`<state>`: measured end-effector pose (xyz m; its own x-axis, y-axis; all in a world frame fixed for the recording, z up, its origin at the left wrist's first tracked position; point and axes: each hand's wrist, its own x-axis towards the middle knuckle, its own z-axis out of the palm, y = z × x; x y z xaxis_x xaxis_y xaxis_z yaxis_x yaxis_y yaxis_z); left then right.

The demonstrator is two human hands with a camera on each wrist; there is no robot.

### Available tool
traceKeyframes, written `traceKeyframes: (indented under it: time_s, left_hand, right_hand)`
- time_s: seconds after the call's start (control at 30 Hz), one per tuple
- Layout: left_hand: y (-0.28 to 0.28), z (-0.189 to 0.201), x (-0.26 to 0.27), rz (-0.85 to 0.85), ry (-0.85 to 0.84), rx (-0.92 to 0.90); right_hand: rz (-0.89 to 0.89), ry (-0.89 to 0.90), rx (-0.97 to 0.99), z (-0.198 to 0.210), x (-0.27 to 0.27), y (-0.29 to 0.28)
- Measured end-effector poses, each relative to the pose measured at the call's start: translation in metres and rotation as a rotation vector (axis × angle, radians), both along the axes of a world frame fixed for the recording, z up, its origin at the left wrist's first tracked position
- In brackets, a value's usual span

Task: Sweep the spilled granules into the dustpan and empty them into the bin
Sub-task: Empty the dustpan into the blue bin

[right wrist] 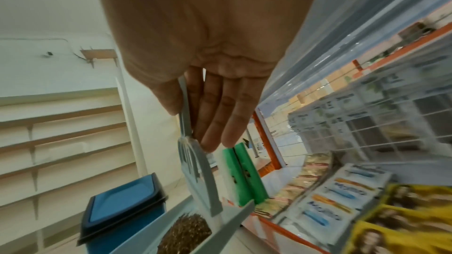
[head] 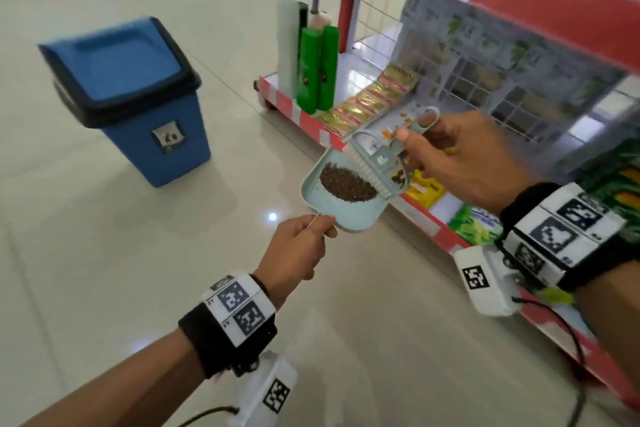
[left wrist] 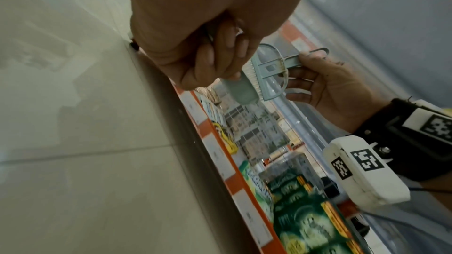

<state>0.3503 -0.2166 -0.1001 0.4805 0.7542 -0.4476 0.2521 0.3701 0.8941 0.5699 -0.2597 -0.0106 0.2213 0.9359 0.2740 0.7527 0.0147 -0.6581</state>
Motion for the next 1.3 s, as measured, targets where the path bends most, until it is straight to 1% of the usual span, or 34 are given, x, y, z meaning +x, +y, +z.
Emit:
traceKeyframes:
  time_s: [0.17, 0.33, 0.43, 0.53, 0.7, 0.8, 0.87, 0.93, 1.03, 1.1, 1.3]
  left_hand:
    - [0.034, 0.018, -0.048, 0.140, -0.028, -0.006]
    - [0.077, 0.032, -0.093, 0.267, 0.008, 0.007]
    - [0.108, 0.040, -0.108, 0.326, 0.022, 0.023]
    - [0.142, 0.046, -0.119, 0.382, -0.004, 0.019]
    - [0.193, 0.065, -0.133, 0.444, -0.026, -0.016]
    - [0.214, 0.078, -0.139, 0.476, -0.027, -0.085]
    - [0.225, 0.088, -0.145, 0.506, -0.040, -0.148]
    - [0.235, 0.098, -0.149, 0.501, -0.038, -0.218]
    - [0.246, 0.113, -0.156, 0.492, 0.025, -0.300]
    - [0.250, 0.119, -0.158, 0.484, 0.081, -0.313]
    - [0.259, 0.119, -0.155, 0.480, 0.210, -0.317]
  right_hand:
    - [0.144, 0.030, 0.024, 0.015, -0.046, 0.058]
    - [0.276, 0.041, 0.019, 0.023, -0.090, 0.123]
    - [0.325, 0.028, 0.030, 0.024, -0.113, 0.169]
    - [0.343, 0.026, 0.063, 0.026, -0.134, 0.216]
    - [0.387, 0.013, 0.070, 0.039, -0.152, 0.278]
    - [0.414, -0.033, 0.060, 0.044, -0.161, 0.303]
    - [0.430, -0.016, 0.052, 0.048, -0.168, 0.317]
    - [0.451, 0.002, 0.023, 0.051, -0.171, 0.328]
    - [0.491, 0.026, -0.065, 0.057, -0.173, 0.341]
    - [0.524, 0.023, -0.123, 0.063, -0.172, 0.349]
    - [0.553, -0.117, -0.222, 0.057, -0.171, 0.367]
